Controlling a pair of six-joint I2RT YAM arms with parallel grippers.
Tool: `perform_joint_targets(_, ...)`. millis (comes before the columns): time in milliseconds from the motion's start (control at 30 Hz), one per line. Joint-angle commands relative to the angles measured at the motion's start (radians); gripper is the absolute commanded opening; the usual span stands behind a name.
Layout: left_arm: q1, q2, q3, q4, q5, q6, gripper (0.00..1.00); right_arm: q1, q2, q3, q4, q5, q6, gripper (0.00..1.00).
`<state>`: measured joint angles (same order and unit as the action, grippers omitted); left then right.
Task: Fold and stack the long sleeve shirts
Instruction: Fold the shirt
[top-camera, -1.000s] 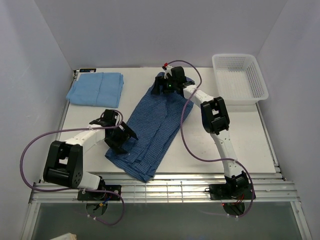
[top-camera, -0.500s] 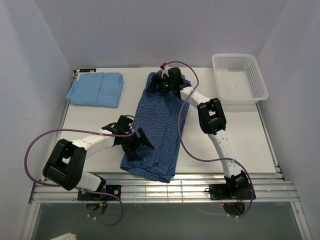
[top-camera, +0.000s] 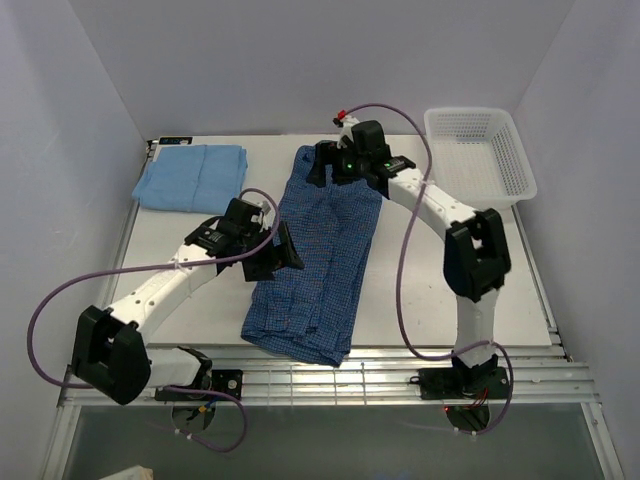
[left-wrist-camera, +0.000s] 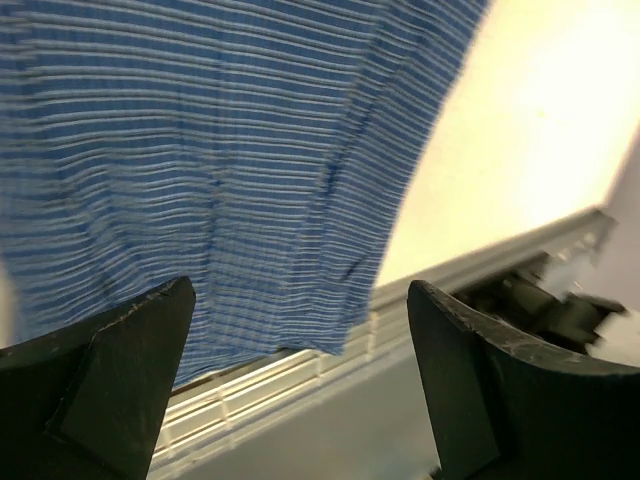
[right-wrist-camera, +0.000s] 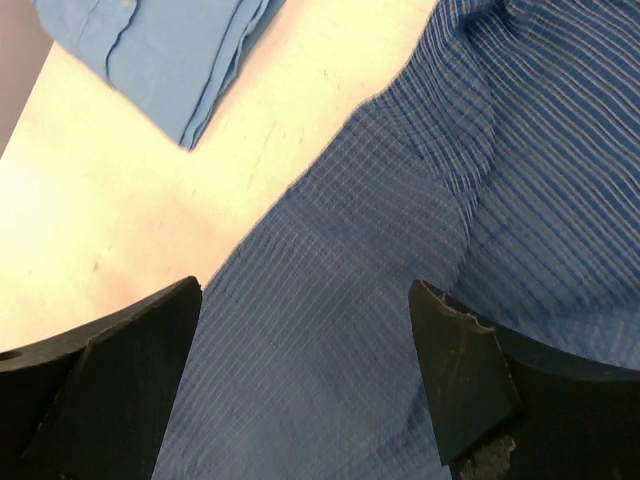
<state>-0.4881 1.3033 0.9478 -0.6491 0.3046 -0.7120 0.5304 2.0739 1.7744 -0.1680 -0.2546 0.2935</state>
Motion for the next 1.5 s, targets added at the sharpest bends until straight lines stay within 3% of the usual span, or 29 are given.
perform_joint_targets(0, 0.037, -0.078, 0.028, -0.216, -0.241, 0.065, 0.98, 0.017, -0.240, -0.206, -0.021, 0.084, -0.042, 0.90)
perform_joint_targets(167, 0.082, -0.127, -0.030, -0.285, -0.289, 0.054, 0.98, 0.082, -0.555, -0.681, -0.024, 0.121, 0.033, 0.90)
perform_joint_targets(333, 0.105, -0.174, -0.084, -0.296, -0.252, 0.008, 0.98, 0.177, -0.595, -0.793, -0.078, 0.118, 0.044, 0.90)
perform_joint_targets(733, 0.112, -0.263, -0.196, -0.208, -0.216, -0.036, 0.98, 0.166, -0.270, -0.647, -0.087, 0.276, -0.039, 0.90)
perform_joint_targets(933, 0.112, -0.299, -0.241, -0.136, -0.156, -0.055, 0.98, 0.065, -0.054, -0.399, -0.117, 0.275, -0.148, 0.90)
perform_joint_targets(1000, 0.112, -0.291, -0.241, -0.136, -0.136, -0.041, 0.98, 0.046, -0.028, -0.279, -0.172, 0.265, -0.177, 0.90)
perform_joint_targets(1200, 0.112, -0.279, -0.276, -0.115, -0.101, -0.024, 0.98, 0.043, -0.067, -0.126, -0.241, 0.203, -0.258, 0.90)
perform_joint_targets(1300, 0.112, -0.269, -0.308, -0.089, -0.082, -0.027, 0.98, 0.045, -0.171, -0.185, -0.231, 0.108, -0.235, 0.90)
perform_joint_targets(1467, 0.112, -0.217, -0.345, -0.017, -0.084, -0.032, 0.98, 0.045, -0.492, -0.622, -0.098, 0.000, -0.110, 0.90)
